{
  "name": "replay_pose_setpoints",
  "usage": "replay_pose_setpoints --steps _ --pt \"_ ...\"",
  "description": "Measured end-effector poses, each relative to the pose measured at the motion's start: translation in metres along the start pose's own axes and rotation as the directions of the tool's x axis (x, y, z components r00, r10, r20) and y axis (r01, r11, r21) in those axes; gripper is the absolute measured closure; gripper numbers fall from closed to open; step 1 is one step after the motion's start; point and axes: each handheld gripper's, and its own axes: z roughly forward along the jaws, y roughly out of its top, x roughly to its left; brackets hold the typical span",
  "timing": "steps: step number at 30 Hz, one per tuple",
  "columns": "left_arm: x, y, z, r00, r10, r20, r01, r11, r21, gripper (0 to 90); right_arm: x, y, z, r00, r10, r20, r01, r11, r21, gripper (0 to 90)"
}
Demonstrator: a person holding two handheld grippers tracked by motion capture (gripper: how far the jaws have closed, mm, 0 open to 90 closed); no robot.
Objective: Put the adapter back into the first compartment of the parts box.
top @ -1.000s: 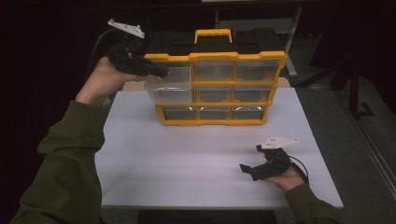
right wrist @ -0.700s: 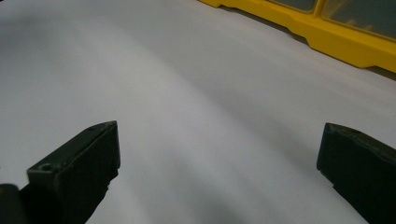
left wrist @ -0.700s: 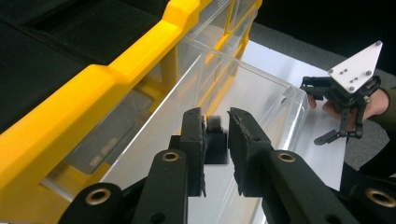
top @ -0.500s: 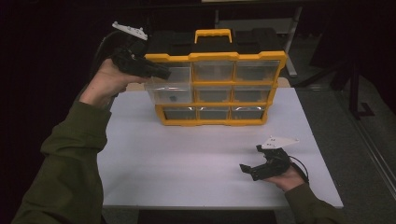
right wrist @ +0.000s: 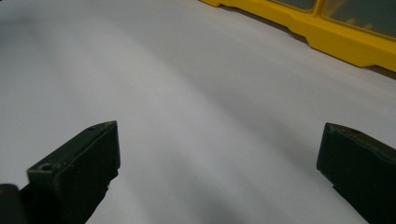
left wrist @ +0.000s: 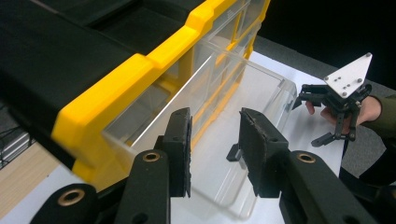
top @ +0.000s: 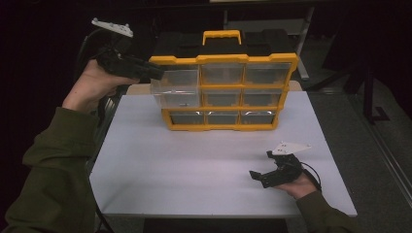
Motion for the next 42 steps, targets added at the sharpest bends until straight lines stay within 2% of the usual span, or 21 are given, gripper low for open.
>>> replay_pose_setpoints --steps 9,16,20,28,35,42 --pt "0.002 -0.014 -0.017 0.9999 -0.012 -0.009 0.012 0.9998 -0.015 56.8 0.0 0.0 0.0 1.0 0.0 0.001 0.0 1.0 -0.001 0.0" --pt "0.003 -0.032 -0.021 0.9996 -0.02 -0.019 0.02 0.9997 -0.015 50.9 -0.001 -0.001 0.0 1.0 0.002 -0.002 -0.002 1.0 -0.002 0.0" --pt "0.005 -0.044 -0.022 0.9993 -0.031 -0.022 0.031 0.999 -0.032 47.0 -0.002 -0.001 0.0 1.0 0.002 -0.004 -0.002 1.0 -0.005 0.0" --pt "0.004 -0.071 -0.016 0.9987 -0.041 -0.03 0.04 0.9986 -0.033 39.7 -0.002 0.0 0.001 1.0 0.001 -0.005 -0.001 1.0 -0.005 0.0" --pt "0.001 -0.096 -0.002 0.9987 -0.04 -0.032 0.04 0.999 -0.021 34.0 -0.001 0.0 0.001 1.0 -0.003 -0.002 0.003 1.0 -0.004 0.0" --pt "-0.005 -0.115 0.012 0.9987 -0.035 -0.037 0.034 0.999 -0.031 28.3 -0.001 0.0 0.001 1.0 -0.003 -0.001 0.003 1.0 -0.005 0.0"
